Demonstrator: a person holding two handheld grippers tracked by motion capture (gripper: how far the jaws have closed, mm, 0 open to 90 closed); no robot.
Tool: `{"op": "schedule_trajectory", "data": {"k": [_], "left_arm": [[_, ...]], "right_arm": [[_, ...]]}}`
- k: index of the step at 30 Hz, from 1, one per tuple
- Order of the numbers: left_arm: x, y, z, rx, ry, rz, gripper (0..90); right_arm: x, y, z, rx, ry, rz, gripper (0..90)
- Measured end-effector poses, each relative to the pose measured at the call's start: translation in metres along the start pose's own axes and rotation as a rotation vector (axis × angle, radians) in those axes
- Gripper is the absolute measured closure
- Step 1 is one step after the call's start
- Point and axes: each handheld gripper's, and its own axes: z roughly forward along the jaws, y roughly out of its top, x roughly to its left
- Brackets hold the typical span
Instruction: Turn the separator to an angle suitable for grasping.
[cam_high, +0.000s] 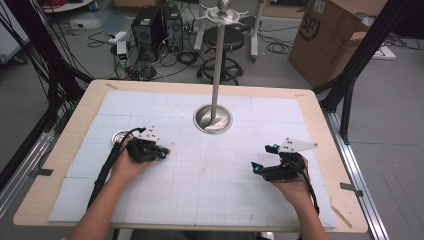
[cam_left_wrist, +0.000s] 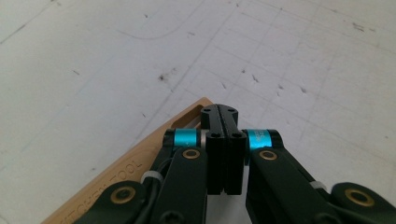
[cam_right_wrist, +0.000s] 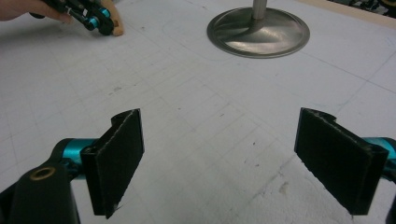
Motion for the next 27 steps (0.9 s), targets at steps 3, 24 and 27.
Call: {"op": "schedule_trajectory", "data": {"k": [3, 24, 27], "left_arm": [[0.002, 0.003, 0.003, 0.01, 0.003, -0.004, 89.7], [0.021, 0.008, -0.045, -0.03, 0.07, -0.018, 54.6], [0.027, 0.007, -0.048, -0.018, 0.079, -0.02, 52.5]], "right_arm": [[0.0, 0.0, 0.001, 0.0, 0.001, 0.005, 14.6], [0.0, 0.0, -0.001, 0.0, 0.002, 0.006, 14.6], [0.0, 0.0, 0.0, 0.005, 0.006, 0.007, 14.6]]}}
